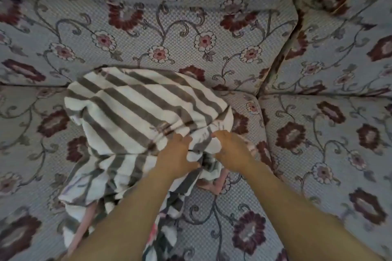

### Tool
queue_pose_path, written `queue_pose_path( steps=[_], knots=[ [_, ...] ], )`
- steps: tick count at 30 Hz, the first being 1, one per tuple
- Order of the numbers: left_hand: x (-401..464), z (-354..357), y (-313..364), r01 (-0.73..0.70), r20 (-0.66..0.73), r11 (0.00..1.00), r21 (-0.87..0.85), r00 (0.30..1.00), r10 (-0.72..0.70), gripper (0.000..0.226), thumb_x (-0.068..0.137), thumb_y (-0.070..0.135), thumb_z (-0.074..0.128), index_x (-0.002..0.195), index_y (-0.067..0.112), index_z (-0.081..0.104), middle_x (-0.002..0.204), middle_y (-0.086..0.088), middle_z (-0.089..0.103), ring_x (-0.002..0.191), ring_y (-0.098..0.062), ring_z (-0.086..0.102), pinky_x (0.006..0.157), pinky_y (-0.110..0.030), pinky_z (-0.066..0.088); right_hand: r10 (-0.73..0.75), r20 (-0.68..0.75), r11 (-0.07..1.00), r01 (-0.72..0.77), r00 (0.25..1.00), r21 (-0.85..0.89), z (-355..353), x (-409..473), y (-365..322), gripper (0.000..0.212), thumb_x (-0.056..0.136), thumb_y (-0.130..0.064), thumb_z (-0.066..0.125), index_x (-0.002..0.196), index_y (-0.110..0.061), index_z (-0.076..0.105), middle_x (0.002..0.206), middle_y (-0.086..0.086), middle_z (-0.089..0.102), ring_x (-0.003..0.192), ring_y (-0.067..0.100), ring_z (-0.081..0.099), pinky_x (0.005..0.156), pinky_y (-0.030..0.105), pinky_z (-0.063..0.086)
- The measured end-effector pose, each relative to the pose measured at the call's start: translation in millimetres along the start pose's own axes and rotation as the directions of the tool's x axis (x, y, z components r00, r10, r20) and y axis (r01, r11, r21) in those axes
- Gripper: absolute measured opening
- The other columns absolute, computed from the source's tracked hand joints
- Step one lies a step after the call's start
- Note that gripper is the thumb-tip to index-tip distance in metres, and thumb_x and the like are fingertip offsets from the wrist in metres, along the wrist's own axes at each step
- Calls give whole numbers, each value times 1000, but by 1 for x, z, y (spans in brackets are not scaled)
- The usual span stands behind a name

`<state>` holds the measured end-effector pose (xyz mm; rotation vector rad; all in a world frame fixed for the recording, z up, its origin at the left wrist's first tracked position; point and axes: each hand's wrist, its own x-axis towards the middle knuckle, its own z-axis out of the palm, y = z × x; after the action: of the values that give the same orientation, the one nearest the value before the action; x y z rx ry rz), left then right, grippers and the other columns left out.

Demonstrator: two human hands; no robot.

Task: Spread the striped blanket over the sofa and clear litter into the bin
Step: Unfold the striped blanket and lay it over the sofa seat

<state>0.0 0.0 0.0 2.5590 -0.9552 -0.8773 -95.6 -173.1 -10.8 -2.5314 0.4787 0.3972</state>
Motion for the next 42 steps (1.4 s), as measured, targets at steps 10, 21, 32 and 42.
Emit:
queue_pose_path(
  steps=[10, 21, 32, 42],
  knots=[
    [10, 32, -25, 98, -162, 979, -178, 978, -128, 21, 93, 10, 42, 113, 2, 41, 105, -21, 58, 95, -36, 56, 76, -44, 48, 25, -229, 999, -35, 973, -41, 43, 25, 22, 26, 92, -9, 44, 115, -13, 56, 125, 5, 56, 121, 24, 47, 104, 42, 30],
    [-15, -106, -50, -111, -605, 906, -409, 776, -178, 1, 97, 10, 36, 96, 10, 35, 67, -2, 43, 60, -22, 43, 53, -34, 28, 255, -128, 465, -5, 959, 885, -62, 28, -82, 21, 100, -20, 45, 91, -7, 58, 83, 12, 54, 74, 20, 51, 67, 33, 42],
    [-70, -189, -107, 28, -757, 878, -478, 494, -428, 21, 97, 9, 32, 106, 0, 48, 85, -13, 47, 75, -22, 44, 65, -33, 31, 487, -416, 662, -13, 768, 749, -145, 29, -65, 34, 98, -33, 47, 80, -5, 53, 76, 12, 49, 71, 18, 45, 64, 31, 35],
    [-72, -159, -81, -116, -604, 727, -677, 651, -459, 25, 100, 12, 29, 113, 2, 48, 85, -14, 56, 72, -28, 54, 73, -41, 45, -105, 121, 963, 71, 987, 262, -40, 29, -145, 99, 70, -44, 79, 147, -35, 17, 157, -5, 6, 145, 26, 7, 116, 51, 18]
  ],
)
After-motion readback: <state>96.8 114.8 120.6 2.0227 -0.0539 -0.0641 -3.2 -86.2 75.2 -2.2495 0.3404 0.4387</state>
